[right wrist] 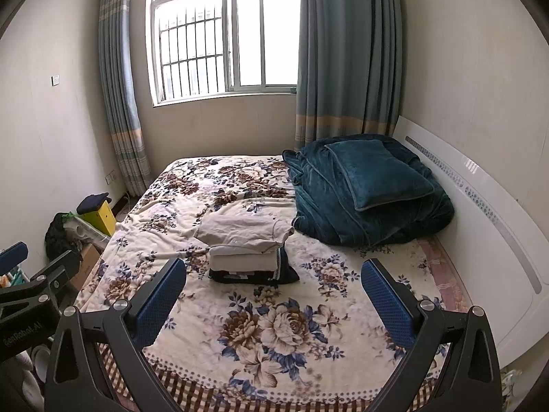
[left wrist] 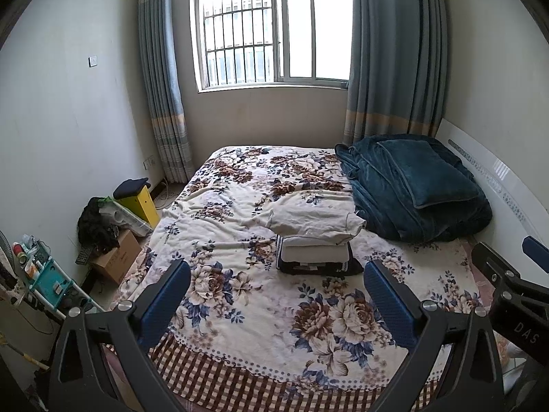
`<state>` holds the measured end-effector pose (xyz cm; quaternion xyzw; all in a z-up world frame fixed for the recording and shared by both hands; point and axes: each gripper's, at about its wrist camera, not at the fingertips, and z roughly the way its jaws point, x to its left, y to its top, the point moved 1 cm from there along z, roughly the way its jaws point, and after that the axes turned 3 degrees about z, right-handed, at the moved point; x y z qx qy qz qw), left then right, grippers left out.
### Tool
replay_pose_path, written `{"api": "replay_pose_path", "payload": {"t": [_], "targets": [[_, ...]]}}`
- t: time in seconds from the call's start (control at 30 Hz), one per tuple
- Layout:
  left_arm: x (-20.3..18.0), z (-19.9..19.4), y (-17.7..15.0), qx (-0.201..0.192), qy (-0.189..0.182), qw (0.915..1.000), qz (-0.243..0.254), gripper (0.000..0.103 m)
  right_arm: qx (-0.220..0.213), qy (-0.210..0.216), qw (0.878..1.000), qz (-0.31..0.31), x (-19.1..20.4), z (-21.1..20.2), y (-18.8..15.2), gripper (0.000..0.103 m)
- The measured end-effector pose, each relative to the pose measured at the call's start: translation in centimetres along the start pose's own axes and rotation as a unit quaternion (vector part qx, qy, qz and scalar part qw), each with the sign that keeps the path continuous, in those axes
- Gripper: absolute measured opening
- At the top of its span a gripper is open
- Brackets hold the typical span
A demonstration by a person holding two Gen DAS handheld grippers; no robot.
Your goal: Fold small clothes
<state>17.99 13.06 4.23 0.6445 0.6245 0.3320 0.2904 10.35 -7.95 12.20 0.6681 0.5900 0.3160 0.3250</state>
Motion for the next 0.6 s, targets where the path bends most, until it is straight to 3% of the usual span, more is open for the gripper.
{"api": "replay_pose_path", "payload": {"t": [0.6], "targets": [[0.35, -0.2, 0.36, -0.004, 0.003, 1.0, 0.002, 0.103, -0.003, 0.0, 1.0, -0.001, 0.05, -0.02, -0.06, 0.103]]}}
